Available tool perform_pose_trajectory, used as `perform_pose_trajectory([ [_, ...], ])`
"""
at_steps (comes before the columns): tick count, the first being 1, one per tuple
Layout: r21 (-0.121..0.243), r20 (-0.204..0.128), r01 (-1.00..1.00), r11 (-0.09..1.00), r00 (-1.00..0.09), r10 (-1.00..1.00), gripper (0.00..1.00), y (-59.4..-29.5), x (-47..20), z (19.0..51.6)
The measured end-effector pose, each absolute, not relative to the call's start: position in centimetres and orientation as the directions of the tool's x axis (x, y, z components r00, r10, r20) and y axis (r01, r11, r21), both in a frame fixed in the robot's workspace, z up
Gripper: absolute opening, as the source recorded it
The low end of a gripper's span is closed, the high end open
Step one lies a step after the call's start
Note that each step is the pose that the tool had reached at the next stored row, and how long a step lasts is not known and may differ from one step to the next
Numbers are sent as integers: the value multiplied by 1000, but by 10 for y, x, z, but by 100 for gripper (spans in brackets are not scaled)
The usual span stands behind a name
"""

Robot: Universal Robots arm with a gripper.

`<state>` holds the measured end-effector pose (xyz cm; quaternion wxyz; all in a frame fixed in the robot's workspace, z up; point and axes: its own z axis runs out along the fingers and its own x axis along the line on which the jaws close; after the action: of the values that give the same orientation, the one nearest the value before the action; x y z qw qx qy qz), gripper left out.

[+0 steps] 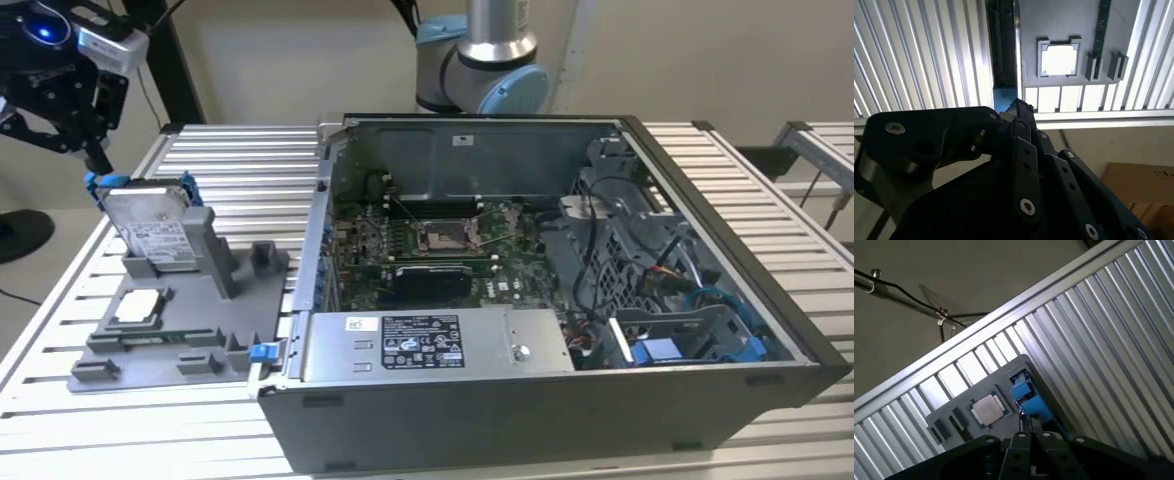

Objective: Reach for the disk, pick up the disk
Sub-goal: 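Pick up the disk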

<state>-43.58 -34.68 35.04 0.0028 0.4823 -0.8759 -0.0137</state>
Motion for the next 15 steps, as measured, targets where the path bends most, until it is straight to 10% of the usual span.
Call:
perform_pose_trajectory([
  [15, 23, -11, -911, 411, -411, -911, 0, -346, -435, 346],
])
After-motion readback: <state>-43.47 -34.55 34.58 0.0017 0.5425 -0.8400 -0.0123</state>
